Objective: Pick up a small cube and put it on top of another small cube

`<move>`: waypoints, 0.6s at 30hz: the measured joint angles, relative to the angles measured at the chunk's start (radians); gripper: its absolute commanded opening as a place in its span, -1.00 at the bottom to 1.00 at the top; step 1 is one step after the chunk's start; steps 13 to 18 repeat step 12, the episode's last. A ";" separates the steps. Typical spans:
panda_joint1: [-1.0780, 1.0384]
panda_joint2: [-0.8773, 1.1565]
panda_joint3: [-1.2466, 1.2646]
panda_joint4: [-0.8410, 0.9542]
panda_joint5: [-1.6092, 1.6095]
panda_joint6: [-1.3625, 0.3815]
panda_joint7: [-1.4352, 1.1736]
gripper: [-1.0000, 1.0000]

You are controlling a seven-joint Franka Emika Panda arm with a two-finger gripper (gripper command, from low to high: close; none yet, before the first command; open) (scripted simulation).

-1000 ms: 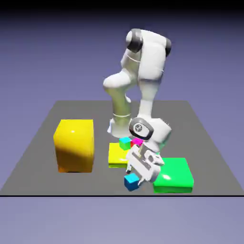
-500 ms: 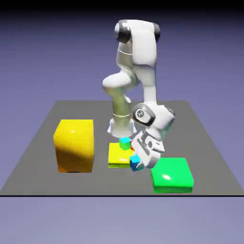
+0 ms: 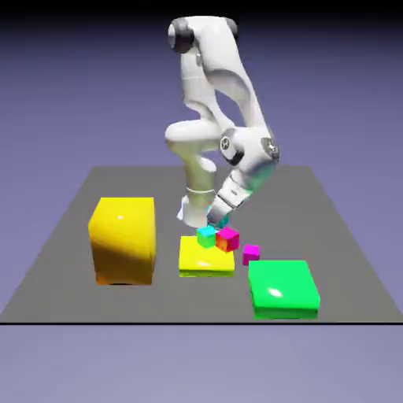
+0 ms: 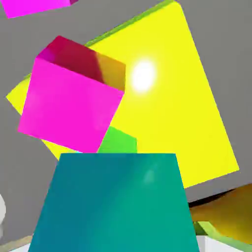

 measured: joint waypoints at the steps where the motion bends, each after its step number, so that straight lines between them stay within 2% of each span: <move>1: 0.000 0.000 0.000 0.000 0.000 0.000 0.000 -1.00; 5: -0.037 0.104 -0.026 -0.076 -0.087 0.174 0.056 -1.00; 6: -0.046 0.127 -0.032 -0.093 -0.106 0.213 0.069 1.00; 8: -0.046 0.127 -0.032 -0.093 -0.110 0.213 0.071 1.00; 12: -0.008 0.023 -0.006 -0.017 -0.022 0.039 0.014 1.00; 18: -0.008 0.023 -0.006 -0.017 -0.022 0.039 0.014 1.00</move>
